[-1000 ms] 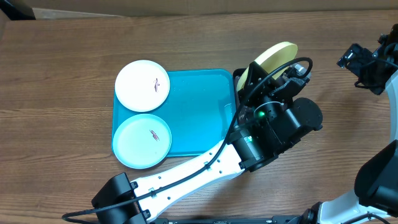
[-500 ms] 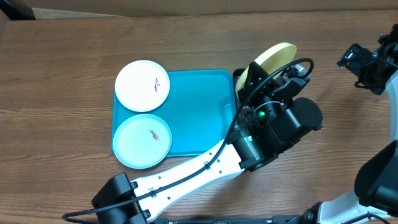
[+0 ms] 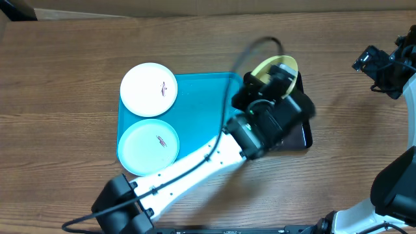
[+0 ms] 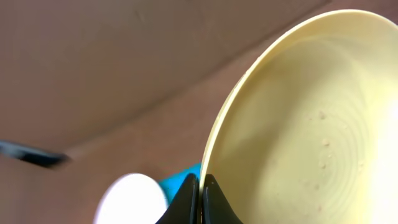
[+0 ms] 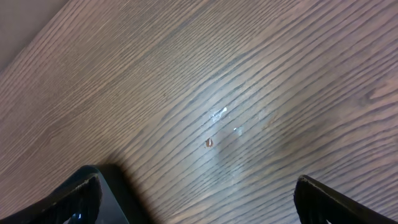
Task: Clean dirty plates on tray and stack at the side
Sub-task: 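Carry the yellow plate left and set it on the table, then move the left gripper to the white plate and pull it right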
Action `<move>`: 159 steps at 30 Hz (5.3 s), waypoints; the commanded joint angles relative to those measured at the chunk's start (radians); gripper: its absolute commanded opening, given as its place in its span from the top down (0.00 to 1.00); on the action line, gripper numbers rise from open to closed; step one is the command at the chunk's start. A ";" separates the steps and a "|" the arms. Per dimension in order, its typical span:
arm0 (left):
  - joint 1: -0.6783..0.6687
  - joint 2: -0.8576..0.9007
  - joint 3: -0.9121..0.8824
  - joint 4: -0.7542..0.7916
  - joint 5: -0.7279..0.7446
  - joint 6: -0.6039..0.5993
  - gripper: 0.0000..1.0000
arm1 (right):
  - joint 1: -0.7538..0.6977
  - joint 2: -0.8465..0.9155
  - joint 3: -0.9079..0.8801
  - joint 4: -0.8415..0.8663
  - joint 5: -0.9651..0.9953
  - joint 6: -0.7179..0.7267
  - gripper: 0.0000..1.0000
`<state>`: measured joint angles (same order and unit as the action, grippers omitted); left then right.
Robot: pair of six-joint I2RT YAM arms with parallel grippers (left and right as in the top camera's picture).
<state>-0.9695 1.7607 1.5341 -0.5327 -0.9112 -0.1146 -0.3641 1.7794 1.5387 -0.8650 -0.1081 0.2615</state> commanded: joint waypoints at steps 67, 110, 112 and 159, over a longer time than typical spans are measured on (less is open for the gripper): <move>1.576 0.265 0.240 -0.517 1.219 -0.149 0.43 | 0.000 -0.002 0.012 0.003 -0.006 0.004 0.00; 1.149 0.486 0.285 -0.481 0.913 0.014 0.62 | 0.000 -0.002 0.012 0.003 -0.006 0.004 0.00; 1.145 0.493 0.285 -0.484 0.932 0.015 0.63 | 0.000 -0.002 0.012 0.003 -0.006 0.004 0.00; 0.786 0.495 0.287 -0.742 1.111 -0.190 0.96 | 0.000 -0.002 0.012 0.003 -0.006 0.004 0.00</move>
<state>-0.1696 2.2429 1.8156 -1.2613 0.2127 -0.2817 -0.3641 1.7794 1.5387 -0.8654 -0.1078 0.2611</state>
